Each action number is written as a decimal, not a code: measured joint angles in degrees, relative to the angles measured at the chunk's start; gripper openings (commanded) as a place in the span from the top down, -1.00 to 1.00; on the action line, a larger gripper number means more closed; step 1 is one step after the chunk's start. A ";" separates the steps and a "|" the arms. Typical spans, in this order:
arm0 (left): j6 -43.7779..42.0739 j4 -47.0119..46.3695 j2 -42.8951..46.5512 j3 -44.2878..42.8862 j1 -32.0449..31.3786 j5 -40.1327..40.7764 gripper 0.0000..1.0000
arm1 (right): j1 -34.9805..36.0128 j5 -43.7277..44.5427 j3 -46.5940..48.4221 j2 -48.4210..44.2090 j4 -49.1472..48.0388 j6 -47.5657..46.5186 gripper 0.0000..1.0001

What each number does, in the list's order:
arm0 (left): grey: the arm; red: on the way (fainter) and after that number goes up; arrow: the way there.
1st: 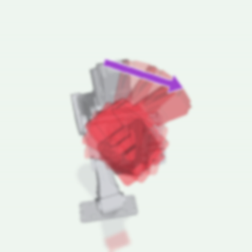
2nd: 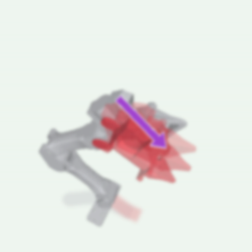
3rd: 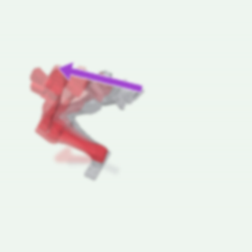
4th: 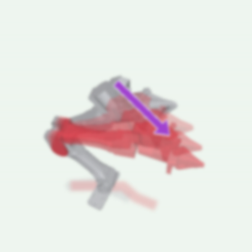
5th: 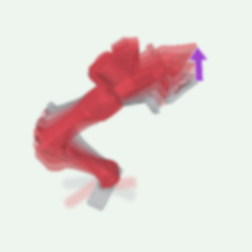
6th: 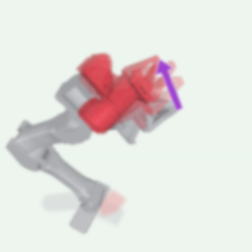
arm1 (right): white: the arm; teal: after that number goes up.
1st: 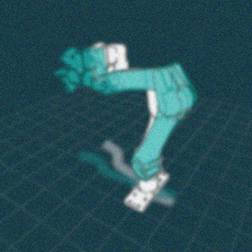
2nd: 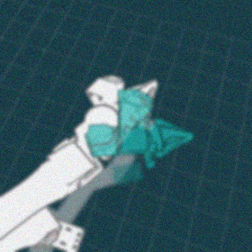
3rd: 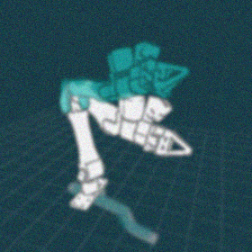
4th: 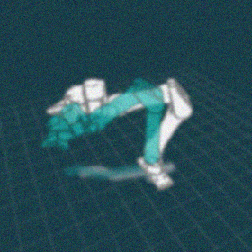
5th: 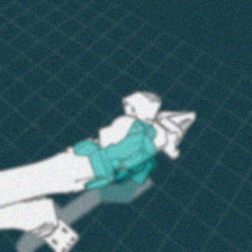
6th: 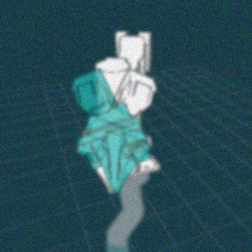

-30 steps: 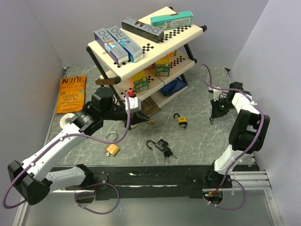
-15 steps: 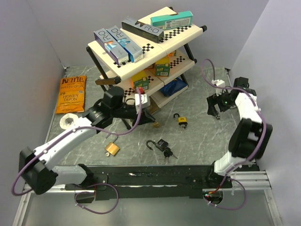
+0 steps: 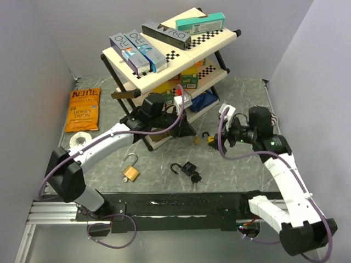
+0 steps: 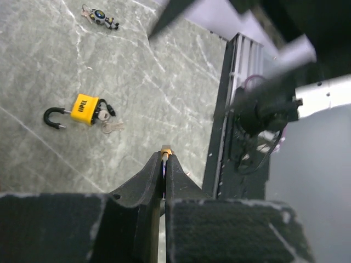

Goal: Lock with the key
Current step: Place the lock at the center of the board, then pick up the lock from the center of the board.

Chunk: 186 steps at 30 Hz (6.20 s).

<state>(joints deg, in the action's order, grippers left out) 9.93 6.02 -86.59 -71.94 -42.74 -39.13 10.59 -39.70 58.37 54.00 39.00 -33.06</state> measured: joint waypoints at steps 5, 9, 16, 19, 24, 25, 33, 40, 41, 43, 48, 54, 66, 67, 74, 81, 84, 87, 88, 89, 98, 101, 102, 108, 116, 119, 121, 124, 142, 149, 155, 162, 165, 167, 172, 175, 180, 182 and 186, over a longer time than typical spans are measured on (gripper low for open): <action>6.60 -2.62 -0.68 -0.31 0.00 0.50 0.98 | 8.17 4.72 -4.31 -2.99 -4.59 4.52 -0.88; 10.62 -3.93 -1.42 -1.09 0.00 0.87 0.98 | 13.77 9.97 -5.68 -3.19 -8.31 6.54 -0.80; 13.92 -4.52 -1.53 -1.09 0.00 2.21 0.98 | 19.26 16.46 -5.84 -2.38 -13.33 7.50 -0.59; 14.97 -4.59 -1.53 -1.09 0.00 2.82 0.98 | 20.57 18.10 -5.95 -1.53 -14.36 7.52 -0.44; 16.13 -4.96 -1.53 -1.09 0.00 3.06 0.98 | 21.55 20.65 -6.10 -0.81 -15.67 7.61 -0.15; 16.26 -5.03 -1.53 -1.09 0.00 3.10 0.98 | 21.59 20.85 -6.12 -0.74 -15.72 7.56 -0.05; 16.20 -5.88 -1.53 -1.09 0.02 3.87 0.26 | 22.08 21.99 -6.36 -0.59 -15.91 7.72 0.77; 16.31 -6.16 -1.20 -1.05 1.25 2.27 -0.52 | 20.52 23.78 -7.15 -0.61 -15.17 7.98 1.00; 15.96 -6.19 -0.83 -0.98 1.77 2.19 -0.55 | 19.47 23.50 -7.32 -0.61 -14.84 8.20 1.00; 14.32 -6.23 1.05 -0.13 2.60 1.97 -0.64 | 15.74 22.43 -7.74 -0.66 -13.81 8.72 1.00; 5.99 -5.81 9.31 4.13 2.78 1.84 -0.67 | 2.19 19.93 -8.22 2.71 -11.28 9.90 1.00; -7.08 -3.17 15.67 7.48 1.03 2.78 -0.68 | -9.25 20.13 -5.75 19.08 -8.68 12.44 1.00; -19.50 3.39 17.29 11.26 -0.39 5.68 -0.68 | -17.44 25.73 4.28 42.84 -7.93 15.63 1.00; -19.82 3.58 17.42 11.34 -0.42 5.90 -0.68 | -17.75 26.16 4.59 43.80 -8.15 15.63 1.00; -21.24 4.68 18.32 11.72 -0.48 6.54 -0.68 | -19.32 27.43 8.02 49.77 -7.80 15.34 0.05; -21.27 5.03 18.32 11.72 -0.48 6.93 -0.69 | -19.63 27.12 9.27 50.73 -6.93 16.02 -0.66; -21.22 5.03 18.32 11.74 -0.48 7.10 -0.69 | -19.50 26.18 9.55 49.53 -5.51 17.55 -0.81; -20.94 5.01 18.32 11.74 -0.48 7.13 -0.69 | -18.27 24.85 9.55 46.38 -4.35 20.09 -0.84; -20.76 5.01 18.32 11.74 -0.48 7.13 -0.69 | -17.42 24.50 9.55 45.03 -4.20 21.05 -0.84; -20.63 5.01 18.32 11.74 -0.48 7.15 -0.69 | -15.69 24.11 9.55 44.22 -4.26 21.75 -0.85; -18.82 5.03 18.32 11.74 -0.48 7.58 -0.70 | -0.50 27.08 9.44 43.91 -4.09 30.47 -0.81; -18.51 5.05 18.32 11.74 -0.48 7.67 -0.69 | 0.63 28.11 9.44 45.46 -4.07 32.68 -0.75; -18.40 5.03 18.32 11.74 -0.48 7.74 -0.69 | 0.87 28.26 9.44 45.81 -4.07 33.05 -0.72; -18.03 4.98 18.29 11.74 -0.48 8.09 -0.69 | 3.06 30.27 8.11 47.23 -4.28 35.19 -0.51; -17.31 4.68 18.27 11.74 -0.48 8.92 -0.68 | 4.92 34.69 7.74 48.48 -4.74 37.33 -0.19; -16.83 4.57 18.23 11.74 -0.48 9.09 -0.69 | 5.03 35.52 8.48 49.70 -4.26 37.99 -0.14; -16.65 4.57 18.23 11.74 -0.48 9.20 -0.69 | 5.14 36.09 9.22 50.25 -3.72 38.23 -0.13; -16.50 4.57 18.23 11.74 -0.48 9.60 -0.69 | 5.25 36.52 10.29 50.99 -2.78 38.53 -0.11; -18.88 4.50 18.32 12.15 -0.48 5.75 -0.68 | 4.07 25.94 2.58 38.84 -2.16 28.33 1.00; -24.09 4.55 18.93 12.83 -0.66 -1.70 -0.57 | 4.00 8.50 2.38 18.95 1.66 15.08 1.00; -25.94 4.68 16.13 11.78 -0.96 -6.36 -0.48 | 5.14 2.54 2.36 11.34 5.07 6.29 1.00; -21.66 4.42 11.19 8.13 -0.96 -9.75 -0.33 | 10.10 4.74 0.46 0.44 3.63 -3.52 1.00; -19.28 3.78 9.29 6.49 -0.96 -10.60 -0.23 | 12.79 5.90 0.04 -3.30 3.13 -6.73 1.00; -17.77 3.48 8.37 6.01 -0.96 -11.19 -0.19 | 14.53 6.54 0.04 -4.72 2.56 -8.26 1.00; -15.58 3.23 7.34 5.90 -0.96 -12.31 -0.03 | 17.40 8.37 -0.20 -5.40 1.51 -10.12 1.00; -14.53 3.19 6.64 5.68 -0.96 -12.59 0.05 | 18.73 9.77 -0.70 -5.51 0.98 -10.84 1.00; -13.18 3.17 5.88 5.46 -0.96 -12.68 0.42 | 20.96 11.17 -0.74 -5.79 0.37 -11.82 1.00; -13.11 3.17 5.84 5.38 -0.96 -12.63 0.71 | 21.68 11.43 -0.74 -5.92 0.17 -11.87 1.00; -12.33 3.08 5.81 5.38 -0.79 -12.07 0.98 | 22.56 11.74 -0.72 -6.05 0.22 -11.78 0.20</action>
<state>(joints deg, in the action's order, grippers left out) -2.39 9.10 -80.77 -66.57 -43.53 -51.20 33.15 -27.97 57.65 47.94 39.22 -44.84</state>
